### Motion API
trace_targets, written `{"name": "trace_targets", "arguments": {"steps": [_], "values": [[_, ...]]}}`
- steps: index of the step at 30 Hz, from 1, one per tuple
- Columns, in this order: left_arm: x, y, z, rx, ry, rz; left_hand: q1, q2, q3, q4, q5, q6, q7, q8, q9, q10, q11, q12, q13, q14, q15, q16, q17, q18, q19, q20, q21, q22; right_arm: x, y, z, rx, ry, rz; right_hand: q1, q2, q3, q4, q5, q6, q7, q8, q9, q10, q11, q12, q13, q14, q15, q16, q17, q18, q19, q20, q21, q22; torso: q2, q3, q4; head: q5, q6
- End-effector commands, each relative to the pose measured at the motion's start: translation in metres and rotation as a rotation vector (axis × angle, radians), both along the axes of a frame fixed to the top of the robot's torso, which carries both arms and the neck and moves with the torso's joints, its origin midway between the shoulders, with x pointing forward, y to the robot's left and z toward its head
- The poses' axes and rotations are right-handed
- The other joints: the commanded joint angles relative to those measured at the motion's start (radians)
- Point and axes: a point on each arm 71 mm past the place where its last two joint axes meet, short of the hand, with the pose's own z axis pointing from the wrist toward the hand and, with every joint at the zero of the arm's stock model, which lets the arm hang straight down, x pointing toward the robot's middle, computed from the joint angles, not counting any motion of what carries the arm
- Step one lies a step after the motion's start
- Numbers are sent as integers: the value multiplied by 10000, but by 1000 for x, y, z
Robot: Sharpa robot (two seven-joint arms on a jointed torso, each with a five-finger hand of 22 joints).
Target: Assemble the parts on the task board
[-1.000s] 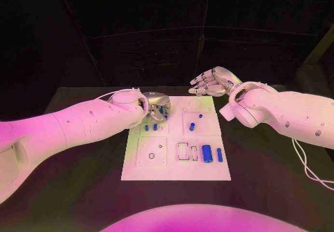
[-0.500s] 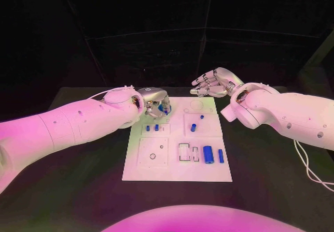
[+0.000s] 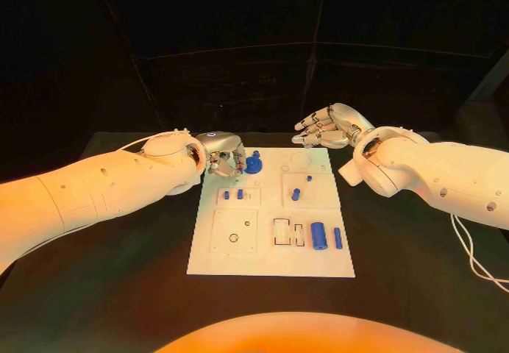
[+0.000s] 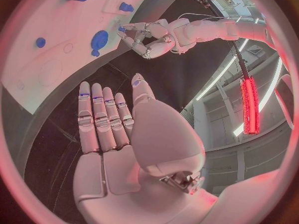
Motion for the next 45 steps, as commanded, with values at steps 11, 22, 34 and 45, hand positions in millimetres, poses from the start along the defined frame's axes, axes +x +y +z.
{"name": "trace_targets", "arguments": {"steps": [11,22,34,45], "values": [[1,5,-5,426,626,223,-130,-56,-69,5,-11,85,-32,-42,11,113,-7,-77,11,108,-58,26,-82,-139,95,-85,74,60,0,1,2,38,-59,105,0,62,6,-79,37,-61,318,60,-15,-72,5,42,-13,79,-5,9,-12,49,-31,62,-59,-11,-6,5,-25,36,-7],[1,5,-7,584,853,207,-135,-63,-78,0,-16,98,-39,-43,13,129,-12,-82,12,106,-61,25,-94,-143,92,-86,99,92,0,1,1,38,-60,105,0,62,6,-79,37,-61,318,60,-15,-72,5,42,-13,79,-5,9,-12,49,-31,62,-59,-11,2,1,-18,33,-43],[0,3,-7,392,931,120,-144,-45,-97,-11,-56,147,-61,-45,18,191,-33,-103,17,100,-73,27,-118,-157,81,-91,194,217,0,2,1,40,-57,125,0,62,6,-79,37,-61,318,60,-15,-72,5,42,-13,79,-5,9,-12,49,-31,62,-59,-11,3,7,-21,32,-65],[2,4,-9,464,1174,321,-125,-51,-101,-39,-63,152,-65,-56,16,207,-39,-119,17,96,-80,24,-141,-153,71,-95,194,219,0,2,1,38,-54,127,-5,75,21,-94,46,-62,320,68,-15,-79,7,53,-13,93,-7,14,-93,51,-35,63,-58,-10,3,7,-29,0,-85]]}}
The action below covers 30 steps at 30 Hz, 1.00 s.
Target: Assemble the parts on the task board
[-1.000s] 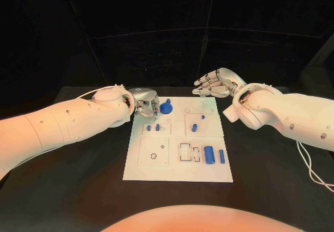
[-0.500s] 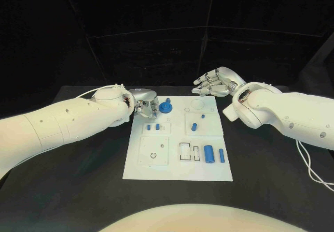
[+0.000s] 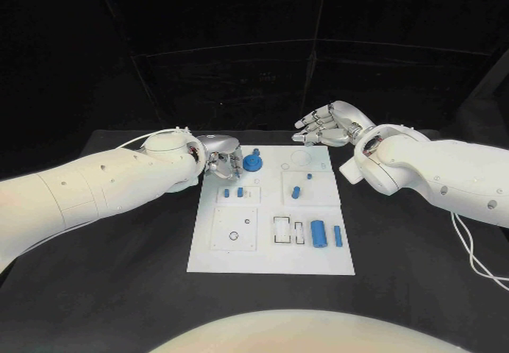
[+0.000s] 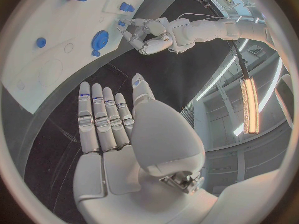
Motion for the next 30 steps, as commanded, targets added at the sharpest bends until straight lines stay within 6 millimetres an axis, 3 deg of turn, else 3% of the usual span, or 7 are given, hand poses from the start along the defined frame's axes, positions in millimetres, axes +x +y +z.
{"name": "trace_targets", "arguments": {"steps": [1,30], "values": [[1,1,-1,47,264,137,-74,-25,-40,-40,-63,84,9,-54,14,101,-3,-60,11,95,-81,25,-15,-161,108,-58,28,7,0,1,2,42,-59,110,-5,74,-14,-59,46,-63,320,68,-15,-79,7,53,-15,93,-7,14,-9,51,-35,63,-58,-10,1,3,-7,-22,-2],[1,-2,-3,165,457,85,-109,-76,-100,-66,-76,41,34,-118,-2,70,21,-144,-3,82,-69,17,-71,-164,75,-56,43,35,0,3,1,22,-1,131,-5,74,-14,-59,46,-63,320,68,-15,-79,7,53,-15,93,-7,14,-9,51,-35,63,-58,-10,0,2,0,-41,6]]}}
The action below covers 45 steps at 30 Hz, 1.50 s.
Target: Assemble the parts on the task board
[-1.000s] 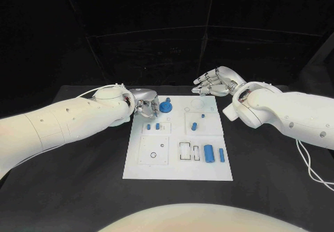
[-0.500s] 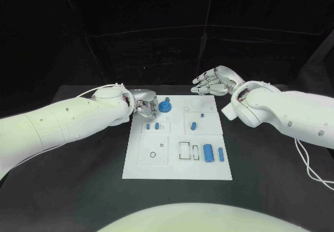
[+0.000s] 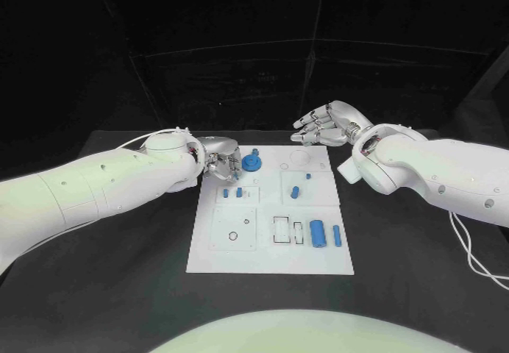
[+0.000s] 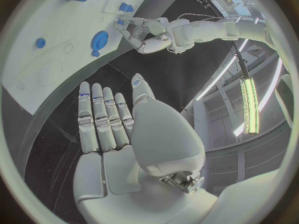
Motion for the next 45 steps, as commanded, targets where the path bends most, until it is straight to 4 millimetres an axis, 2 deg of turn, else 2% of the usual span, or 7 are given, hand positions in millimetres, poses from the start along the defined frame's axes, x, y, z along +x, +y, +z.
{"name": "trace_targets", "arguments": {"steps": [1,7,12,25,34,45], "values": [[0,-1,0,19,106,27,-105,-70,-56,-14,-14,8,51,-89,-16,-37,34,-107,-13,80,-58,18,-31,-169,67,-52,46,18,0,2,1,25,-15,104,-5,75,-13,-60,46,-63,320,69,-15,-79,6,55,-15,94,-7,14,-17,51,-35,63,-57,-10,-1,2,-1,7,4],[1,-1,0,29,96,59,-317,-277,-232,6,-11,-449,225,-454,-70,-542,240,-515,-52,37,102,-17,-200,-198,-26,39,-15,-27,0,2,1,22,-6,107,-7,80,-7,-66,48,-63,321,72,-15,-81,6,59,-15,99,-8,15,-46,51,-36,63,-57,-10,1,-2,2,5,4],[1,-1,-1,40,110,60,-338,-325,-315,-11,-1,-553,291,-593,-57,-874,339,-746,-53,-2,178,-55,-341,-176,-113,99,-194,-222,0,1,1,19,-4,101,-7,80,-7,-66,48,-63,321,72,-15,-81,6,59,-15,99,-8,15,-46,51,-36,63,-57,-10,-1,2,-3,6,-9],[1,0,0,10,82,43,-321,-306,-327,-20,36,-541,302,-618,-49,-939,356,-794,-46,-15,198,-64,-379,-162,-151,118,-270,-301,0,0,1,18,-10,76,-7,80,-7,-66,48,-63,321,72,-15,-81,6,59,-15,99,-8,15,-46,51,-36,63,-57,-10,-2,-2,1,-3,-15],[0,3,2,-279,-156,-5,-332,-484,-473,-98,110,-617,348,-729,-57,-1013,392,-849,-33,-36,225,-81,-472,-145,-186,153,-305,-322,1,-2,1,1,-16,23,-7,80,-7,-66,48,-63,321,72,-15,-81,6,59,-15,99,-8,15,-46,51,-36,63,-57,-10,-4,-9,8,-11,-12],[-1,10,5,-547,-458,34,-345,-533,-556,-116,116,-677,377,-795,-58,-1064,412,-877,-30,-39,237,-77,-494,-136,-195,171,-316,-328,2,-4,0,-30,1,-25,-7,80,-7,-66,48,-63,321,72,-15,-81,6,59,-15,99,-8,15,-46,51,-36,63,-57,-10,-7,-4,8,2,-29]]}}
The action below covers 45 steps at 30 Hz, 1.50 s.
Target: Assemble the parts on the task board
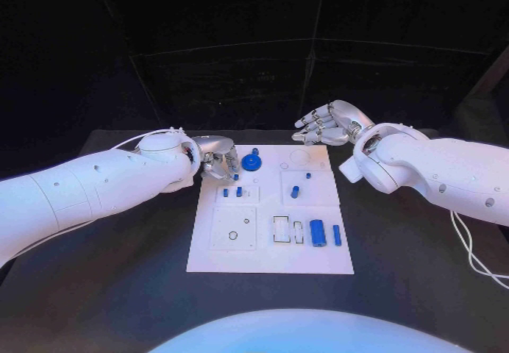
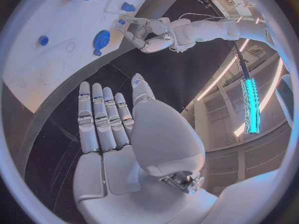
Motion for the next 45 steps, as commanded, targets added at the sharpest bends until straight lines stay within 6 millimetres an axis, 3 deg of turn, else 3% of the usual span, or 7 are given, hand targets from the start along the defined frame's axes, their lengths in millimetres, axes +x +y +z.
{"name": "trace_targets", "arguments": {"steps": [1,11,16,18,24,33,45], "values": [[0,0,5,-432,-388,-88,-9,-123,-82,3,48,-72,23,-50,2,-76,-4,-48,10,-4,59,-30,-15,-136,-36,15,-66,-12,1,-1,1,1,-4,47,-10,81,-3,-71,49,-65,321,35,-15,-86,7,62,-16,66,28,15,-40,51,-39,64,-57,-10,-4,2,5,8,2],[1,19,11,-1538,-548,564,64,24,-49,0,79,49,49,-32,28,87,-8,29,38,-3,60,-16,-40,-120,-41,33,-68,-7,4,-7,-3,-638,79,211,204,205,172,-277,-26,349,118,161,5,120,-163,153,-21,601,-118,230,-269,70,300,-63,102,59,-10,-4,-8,8,57],[3,38,18,-4354,337,1592,-34,193,-4,100,80,227,-24,5,44,436,-94,171,59,-35,1,-62,-221,-28,-107,24,-332,-315,6,-13,-5,-2188,-284,620,668,315,395,-556,-141,1267,-264,132,-4,1144,-615,204,-30,2158,-716,863,-146,81,1489,-701,767,345,-17,20,8,-161,162],[3,44,25,-6357,701,1934,-117,377,75,210,89,261,-45,-5,36,453,-100,161,34,-281,-24,-446,-1032,150,-427,31,-1262,-1359,5,-13,-6,-3262,-664,909,870,303,468,-700,-150,1704,-410,146,9,1762,-797,200,9,2956,-998,1221,46,68,2103,-998,1178,542,-18,23,11,-280,211],[-2,57,38,-11163,1565,2856,-218,519,200,278,134,253,-12,-48,29,430,-85,186,22,-1006,16,-1411,-2883,187,-953,63,-1751,-1643,2,-12,-10,-6272,-1668,1405,988,188,606,-850,-388,2428,-673,-101,-28,2712,-1190,-402,-1,4560,-1507,2316,833,29,3375,-1633,2339,1173,-5,-3,18,-586,355],[-18,56,44,-13666,2424,2859,-402,562,113,389,141,318,-38,-22,41,498,-105,268,32,-1238,17,-1642,-3341,196,-1107,81,-1925,-1733,-4,-10,-17,-8297,-2391,1453,700,-64,699,-581,-683,2423,-731,-928,-25,2574,-1160,-1901,-6,4584,-1562,4629,2397,-23,3747,-1754,3563,1980,-6,-17,12,-800,456],[-25,54,43,-14209,2828,2882,-469,564,65,419,151,318,-46,-19,39,521,-114,305,36,-1334,13,-1744,-3565,200,-1151,84,-1990,-1770,-10,-5,-30,-8602,-2262,1852,735,-387,992,-317,-717,2430,-702,-1486,-5,2270,-1007,-2576,-10,4521,-1401,8238,5487,-28,3331,-1712,4978,3040,4,-4,-10,-730,505]]}}
